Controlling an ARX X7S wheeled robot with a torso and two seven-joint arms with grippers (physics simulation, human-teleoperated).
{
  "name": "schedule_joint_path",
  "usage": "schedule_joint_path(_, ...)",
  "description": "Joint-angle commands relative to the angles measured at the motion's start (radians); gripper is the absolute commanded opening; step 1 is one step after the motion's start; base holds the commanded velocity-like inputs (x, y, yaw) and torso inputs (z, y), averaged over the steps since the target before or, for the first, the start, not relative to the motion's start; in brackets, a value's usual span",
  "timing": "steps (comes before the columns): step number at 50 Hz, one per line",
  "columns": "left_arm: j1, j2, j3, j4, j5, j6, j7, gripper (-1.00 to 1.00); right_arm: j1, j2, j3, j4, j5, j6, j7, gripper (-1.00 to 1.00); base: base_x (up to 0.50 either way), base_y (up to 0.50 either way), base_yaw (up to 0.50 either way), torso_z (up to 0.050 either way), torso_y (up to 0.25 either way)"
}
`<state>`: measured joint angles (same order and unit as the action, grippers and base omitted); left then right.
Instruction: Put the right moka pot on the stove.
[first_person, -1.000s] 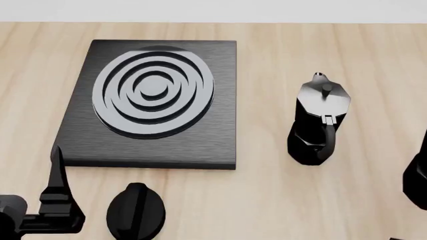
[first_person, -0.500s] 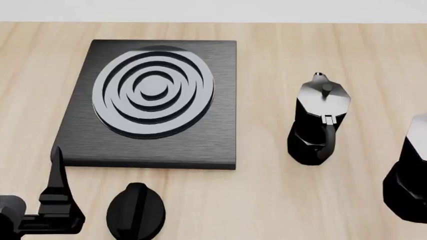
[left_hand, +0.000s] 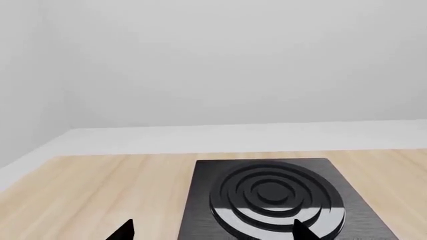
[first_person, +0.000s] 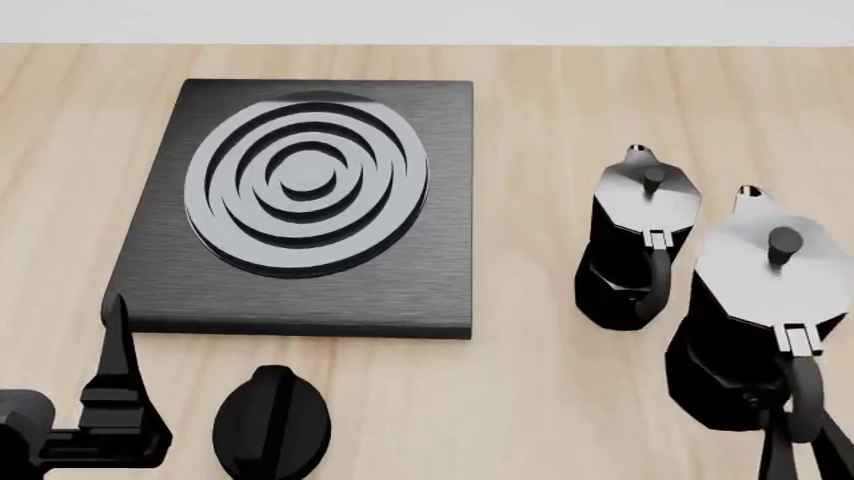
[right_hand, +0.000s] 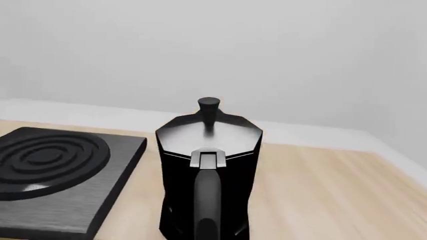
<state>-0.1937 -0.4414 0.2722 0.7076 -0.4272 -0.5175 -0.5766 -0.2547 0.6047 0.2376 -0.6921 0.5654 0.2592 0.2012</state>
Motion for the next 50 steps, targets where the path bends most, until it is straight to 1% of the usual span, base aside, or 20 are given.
schedule_joint_path(1, -0.003, -0.002, 0.000, 0.000, -0.006, -0.002, -0.001, 1.00, 0.042, 0.009, -0.058, -0.055, -0.037, 0.019, -0.007, -1.00, 0.00, 0.00, 0.00, 0.000, 0.000)
schedule_joint_path(12, 0.000, -0.002, -0.005, -0.002, -0.014, 0.007, -0.001, 1.00, 0.058, 0.013, -0.126, -0.089, -0.062, 0.032, -0.016, -1.00, 0.00, 0.00, 0.00, 0.001, 0.001)
schedule_joint_path(24, -0.001, -0.003, -0.003, -0.002, -0.015, 0.008, -0.004, 1.00, 0.123, -0.004, -0.228, -0.089, -0.081, 0.045, -0.040, -1.00, 0.00, 0.00, 0.00, 0.000, 0.001)
schedule_joint_path(29, 0.004, -0.004, -0.001, -0.005, -0.011, 0.018, -0.003, 1.00, 0.182, -0.016, -0.285, -0.083, -0.089, 0.070, -0.049, -1.00, 0.00, 0.00, 0.00, 0.000, 0.000)
schedule_joint_path(50, -0.002, -0.009, -0.002, 0.002, -0.019, 0.013, -0.009, 1.00, 0.385, -0.048, -0.426, -0.053, -0.098, 0.187, -0.067, -1.00, 0.00, 0.00, 0.00, 0.000, 0.001)
